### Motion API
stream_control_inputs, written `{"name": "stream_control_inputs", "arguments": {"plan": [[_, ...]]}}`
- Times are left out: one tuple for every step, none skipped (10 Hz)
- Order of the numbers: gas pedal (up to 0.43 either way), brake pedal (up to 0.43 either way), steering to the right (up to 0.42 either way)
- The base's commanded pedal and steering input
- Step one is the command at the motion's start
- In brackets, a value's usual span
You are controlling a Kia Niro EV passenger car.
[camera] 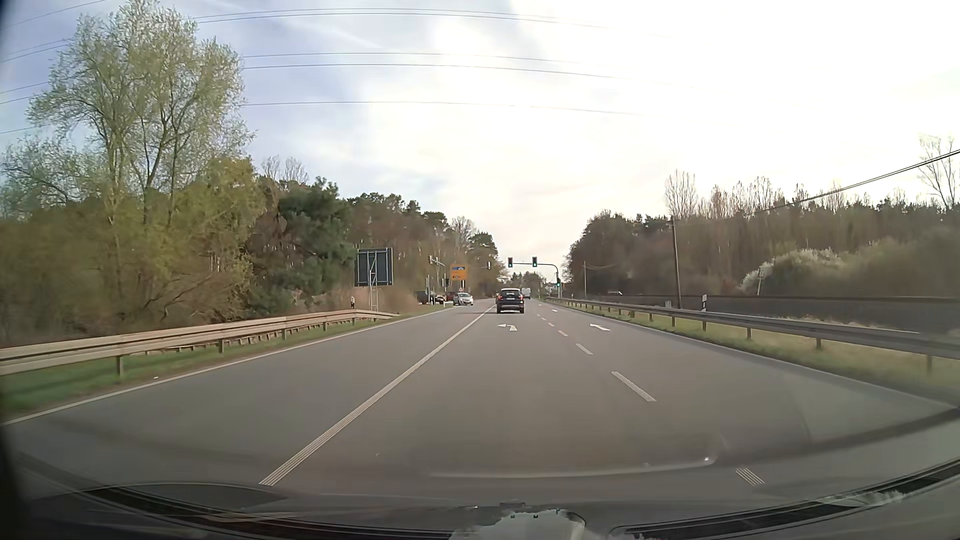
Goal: Follow the waypoints while adhering to traffic rules and regulations
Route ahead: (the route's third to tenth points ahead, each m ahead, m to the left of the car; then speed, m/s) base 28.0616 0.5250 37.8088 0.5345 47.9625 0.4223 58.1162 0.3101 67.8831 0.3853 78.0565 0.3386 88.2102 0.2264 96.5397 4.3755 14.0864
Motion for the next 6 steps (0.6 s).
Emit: {"name": "stream_control_inputs", "arguments": {"plan": [[0.0, 0.213, -0.003], [0.0, 0.22, -0.003], [0.0, 0.22, -0.003], [0.0, 0.22, -0.003], [0.0, 0.22, -0.003], [0.0, 0.22, -0.003]]}}
